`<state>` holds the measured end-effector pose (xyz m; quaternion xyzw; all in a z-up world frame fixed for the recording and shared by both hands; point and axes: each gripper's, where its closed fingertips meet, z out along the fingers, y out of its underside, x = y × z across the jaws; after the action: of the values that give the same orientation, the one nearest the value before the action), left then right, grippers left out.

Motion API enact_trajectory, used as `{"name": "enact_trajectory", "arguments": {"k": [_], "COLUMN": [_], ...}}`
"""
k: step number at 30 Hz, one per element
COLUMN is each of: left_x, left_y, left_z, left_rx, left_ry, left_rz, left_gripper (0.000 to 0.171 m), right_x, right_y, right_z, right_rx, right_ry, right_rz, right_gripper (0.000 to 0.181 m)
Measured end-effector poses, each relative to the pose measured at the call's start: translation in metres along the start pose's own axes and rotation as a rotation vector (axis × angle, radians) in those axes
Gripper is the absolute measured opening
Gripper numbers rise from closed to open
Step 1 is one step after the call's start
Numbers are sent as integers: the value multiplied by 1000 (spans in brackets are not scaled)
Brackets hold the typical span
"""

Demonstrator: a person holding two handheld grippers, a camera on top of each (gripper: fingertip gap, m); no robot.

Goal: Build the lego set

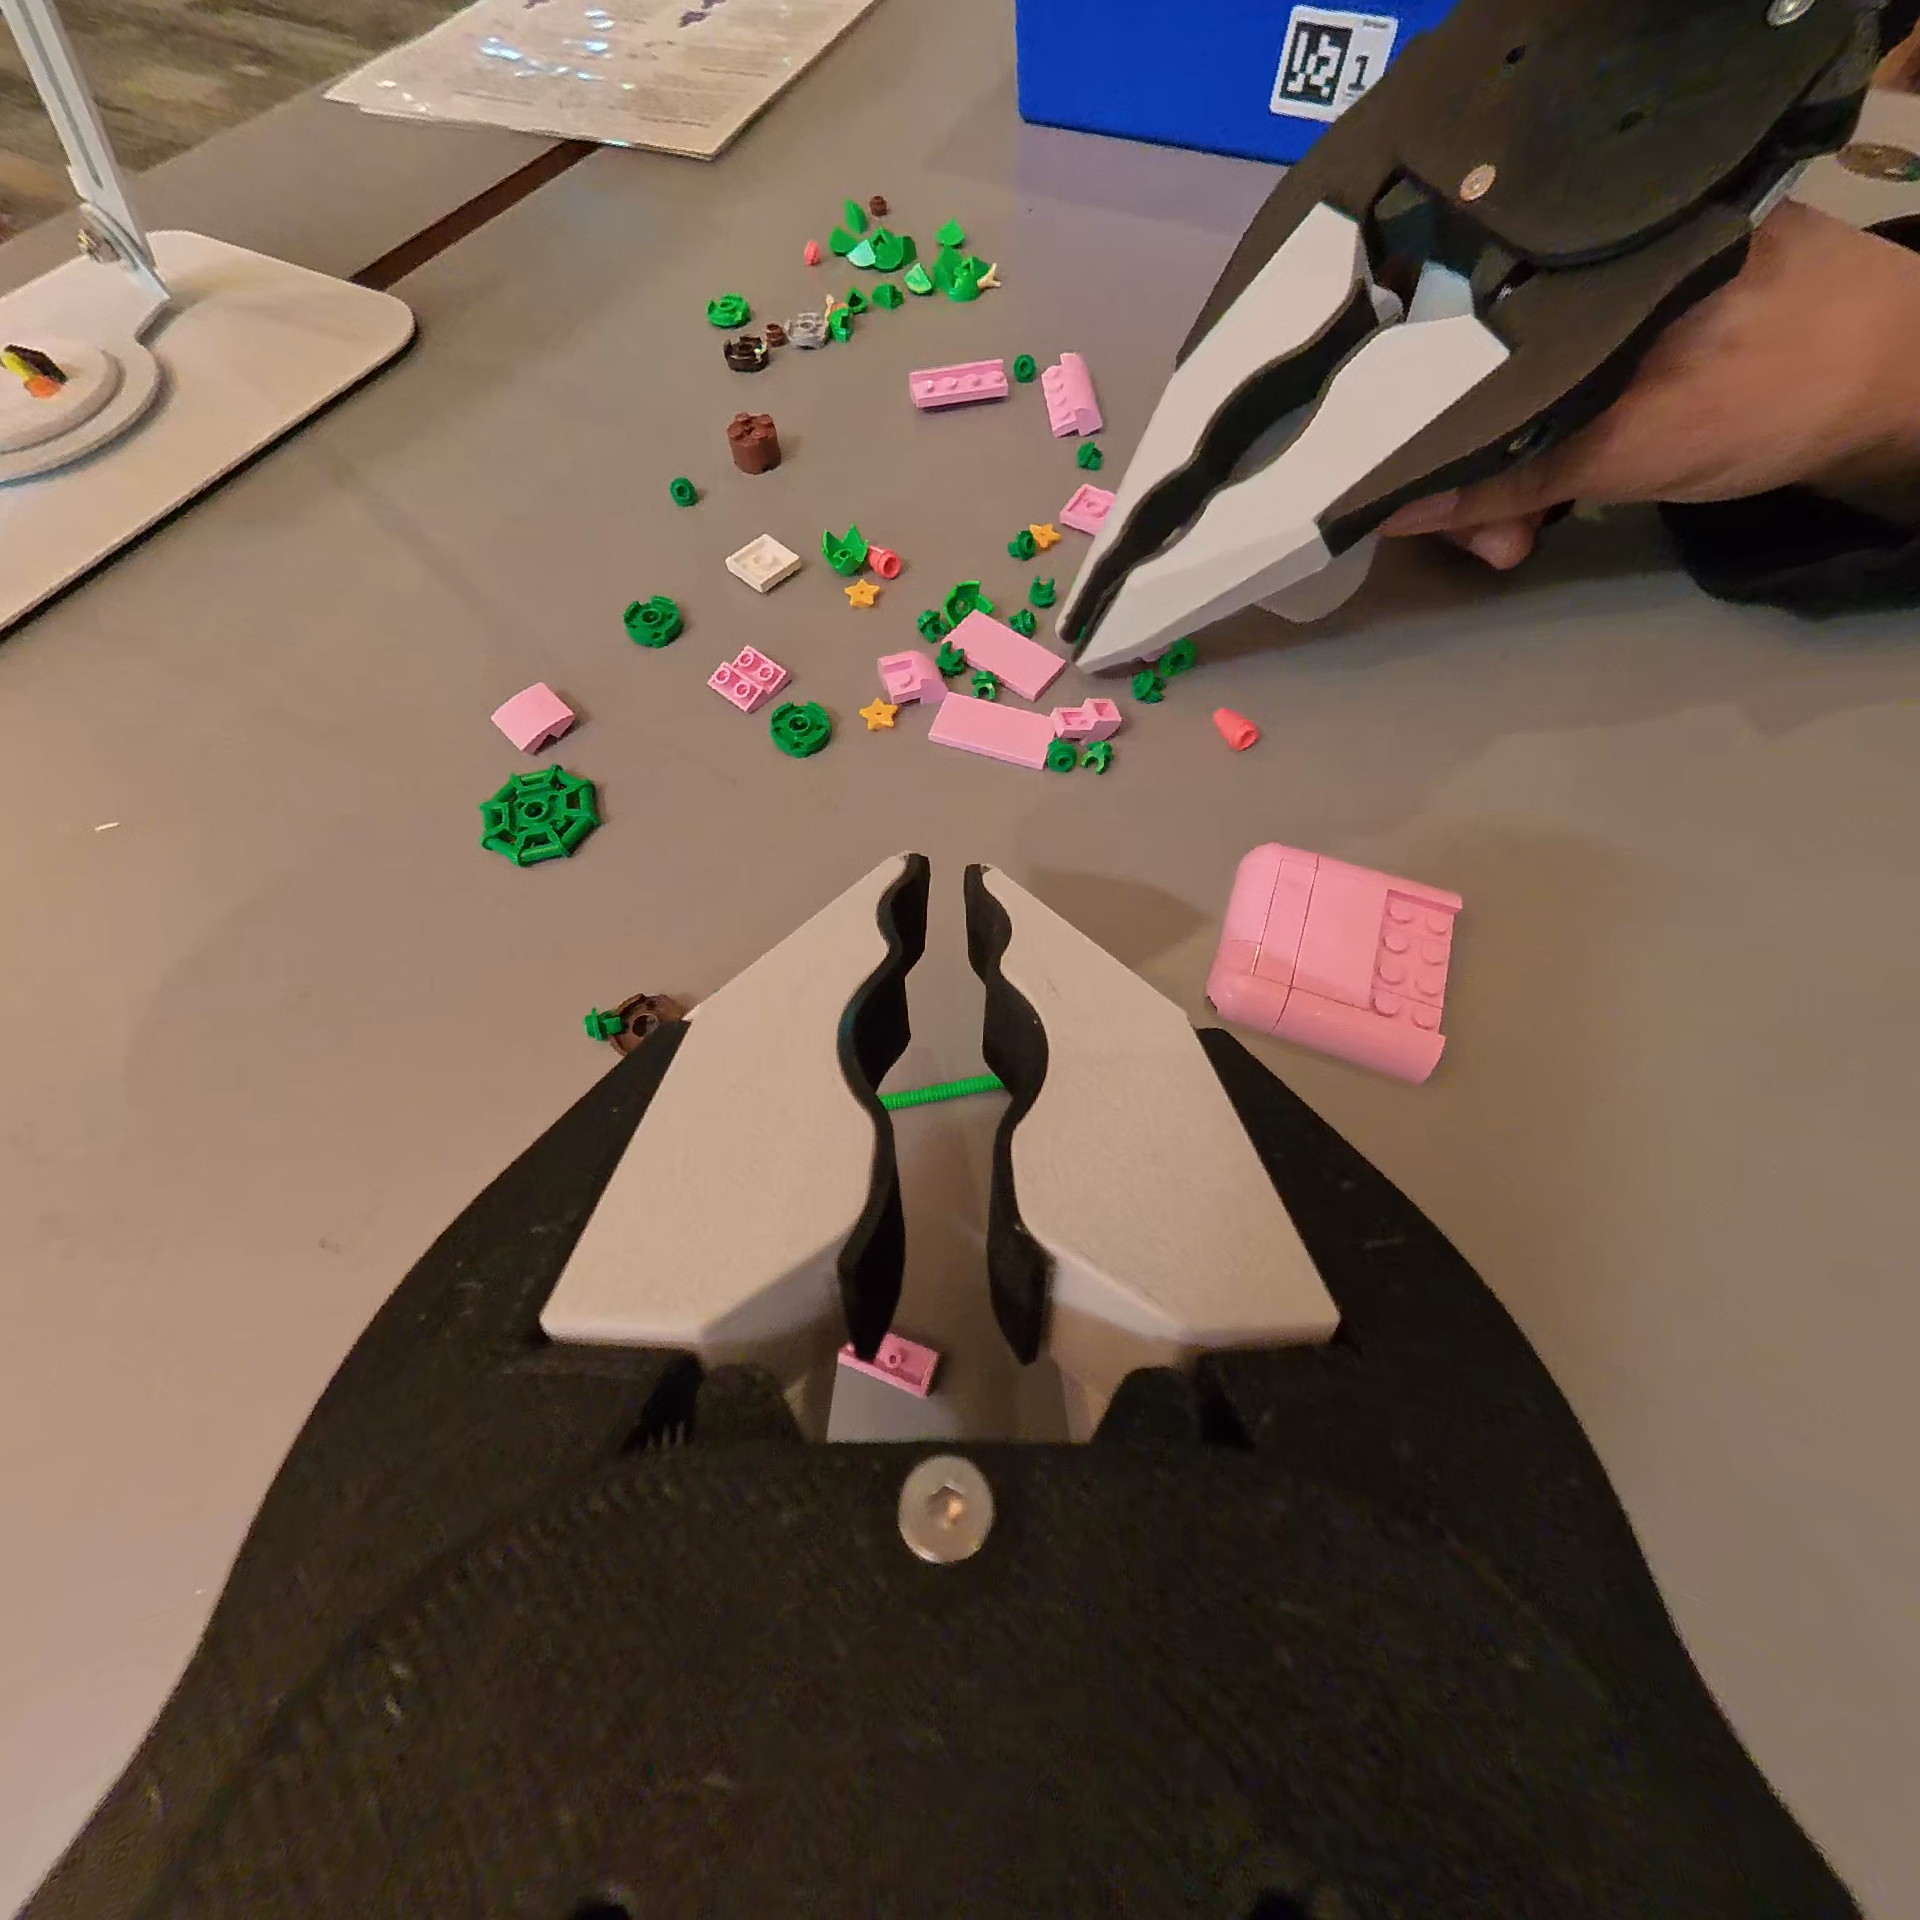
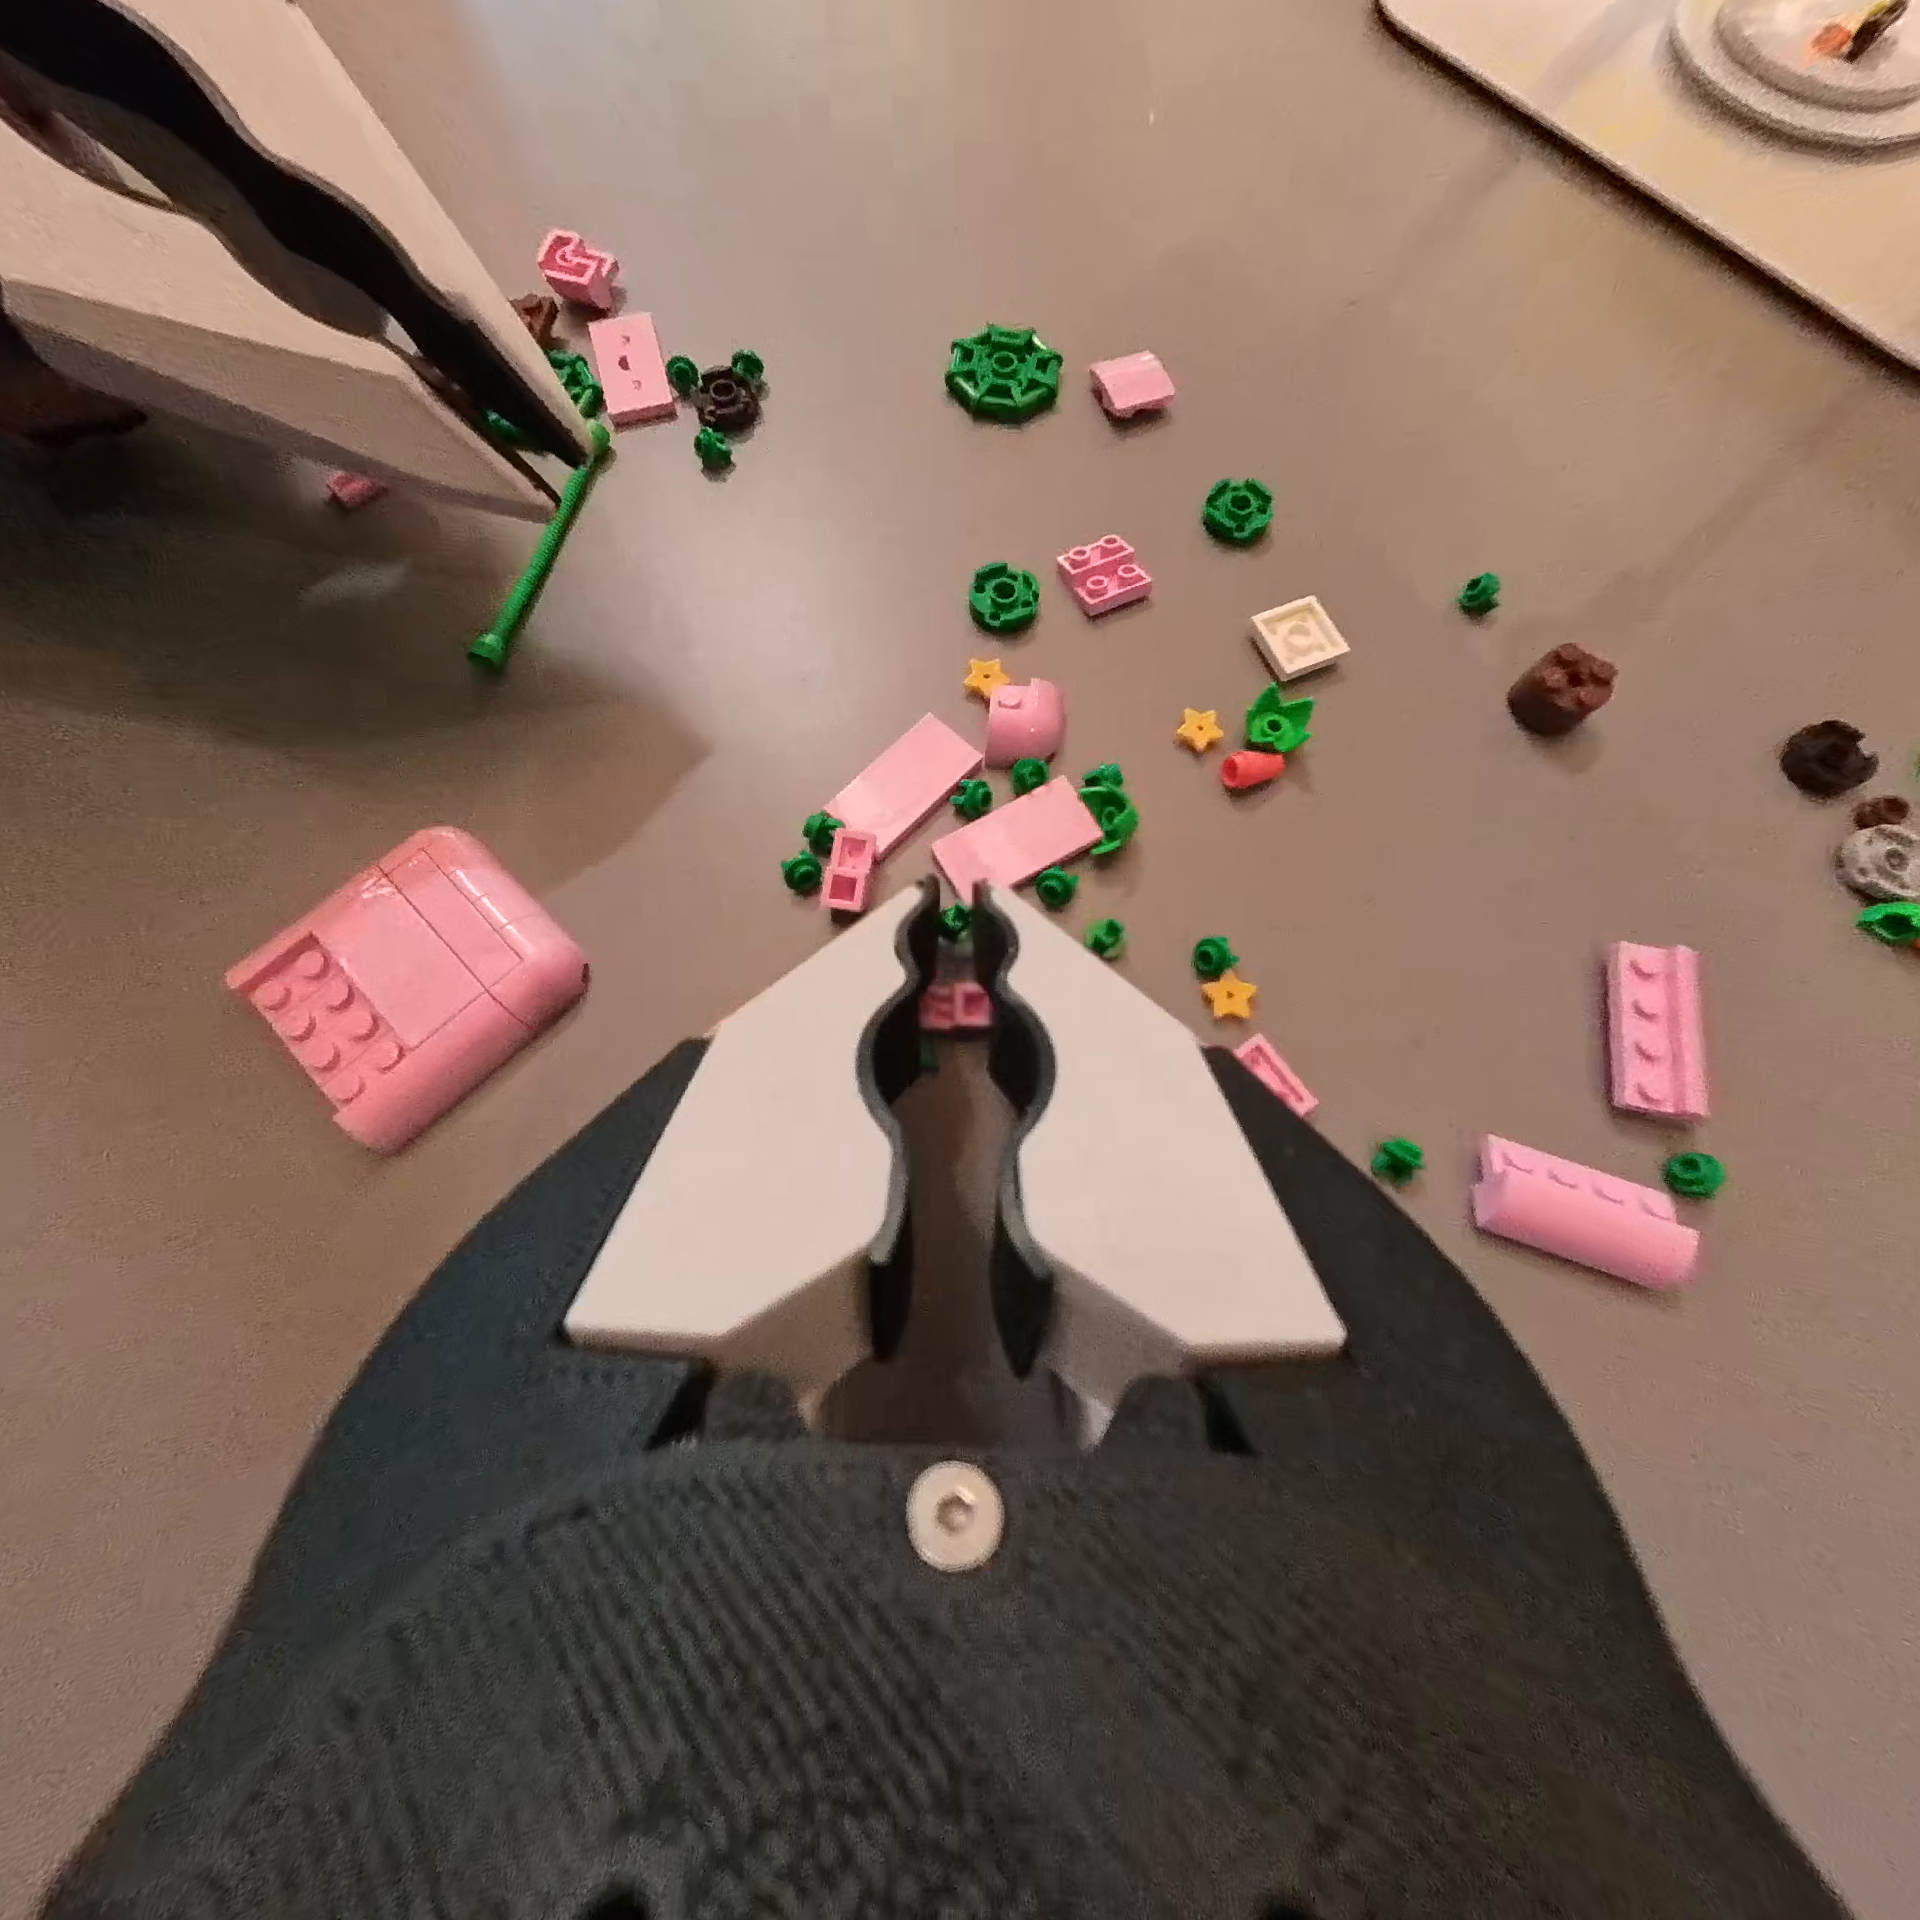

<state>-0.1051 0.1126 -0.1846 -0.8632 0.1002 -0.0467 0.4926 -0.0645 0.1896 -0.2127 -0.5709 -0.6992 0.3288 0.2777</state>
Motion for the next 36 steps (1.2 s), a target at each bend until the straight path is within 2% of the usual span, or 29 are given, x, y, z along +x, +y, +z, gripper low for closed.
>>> {"name": "enact_trajectory", "arguments": {"k": [3, 5, 7, 16, 19, 22, 28, 32, 36], "left_x": [0, 1, 2, 3, 4, 5, 5, 5, 6], "left_y": [0, 1, 2, 2, 2, 2, 1, 1, 1], "left_z": [0, 1, 2, 3, 3, 3, 3, 3, 3], "left_rx": [-1, -6, -10, -12, -14, -14, -12, -11, -11], "left_ry": [2, 3, 2, 2, 1, 0, -2, -4, 0], "left_rz": [1, 3, 11, 21, 25, 32, 40, 43, 46], "left_gripper": [5, 5, 5, 5, 5, 5, 5, 5, 5], "right_x": [2, 6, 7, 6, 7, 10, 14, 12, -5], "right_y": [-2, 0, 3, -5, -5, -4, -2, -13, -30], "right_z": [0, 4, 8, 18, 19, 17, 11, 1, -14], "right_rx": [11, -12, -40, -41, -43, -43, -46, 12, 111], "right_ry": [2, 21, 31, 39, 50, 62, 77, 85, 13], "right_rz": [29, 41, 38, 61, 56, 57, 50, 11, -40], "right_gripper": [5, 20, 26, 34, 32, 19, 16, 16, 16]}}
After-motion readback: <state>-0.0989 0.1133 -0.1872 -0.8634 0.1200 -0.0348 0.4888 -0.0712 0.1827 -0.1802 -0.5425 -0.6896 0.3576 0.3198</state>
